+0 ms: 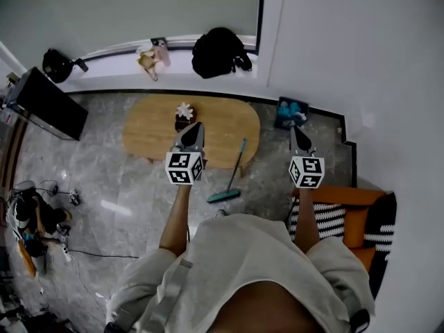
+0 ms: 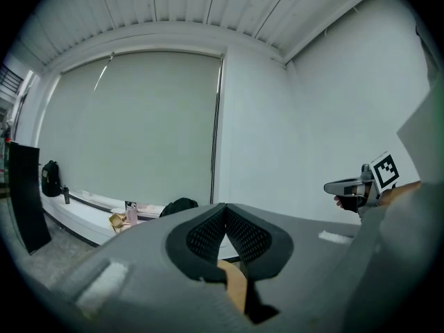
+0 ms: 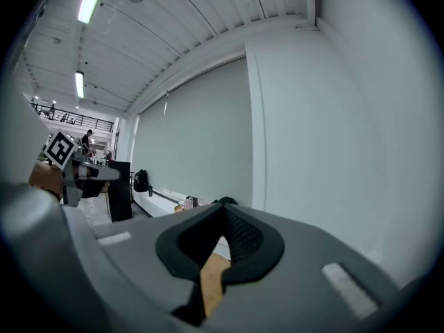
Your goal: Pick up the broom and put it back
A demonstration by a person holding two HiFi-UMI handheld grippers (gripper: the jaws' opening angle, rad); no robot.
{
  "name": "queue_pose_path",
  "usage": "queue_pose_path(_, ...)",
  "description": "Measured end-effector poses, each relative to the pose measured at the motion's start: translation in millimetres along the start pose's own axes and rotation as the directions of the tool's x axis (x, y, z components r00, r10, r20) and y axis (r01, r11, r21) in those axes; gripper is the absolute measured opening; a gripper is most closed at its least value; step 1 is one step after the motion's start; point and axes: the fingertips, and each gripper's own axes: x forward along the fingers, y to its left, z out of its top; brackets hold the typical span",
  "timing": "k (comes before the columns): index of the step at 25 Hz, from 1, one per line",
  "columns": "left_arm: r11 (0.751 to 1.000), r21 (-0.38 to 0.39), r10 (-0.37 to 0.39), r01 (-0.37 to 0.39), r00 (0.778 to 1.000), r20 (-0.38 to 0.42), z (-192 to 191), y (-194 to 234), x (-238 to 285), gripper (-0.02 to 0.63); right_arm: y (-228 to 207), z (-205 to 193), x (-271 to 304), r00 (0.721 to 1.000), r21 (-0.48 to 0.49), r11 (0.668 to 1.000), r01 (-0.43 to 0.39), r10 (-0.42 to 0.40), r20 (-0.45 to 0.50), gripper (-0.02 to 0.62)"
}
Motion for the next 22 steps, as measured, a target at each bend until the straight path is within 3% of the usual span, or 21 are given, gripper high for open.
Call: queue_pose_path(22,1.0,-0.009,0.01,-0.01,1.0,-0.015,-10,0,1,0.0,12,-2,6,0.999,-0.01,1.0,-0.03,0.03,-0.016,0.0)
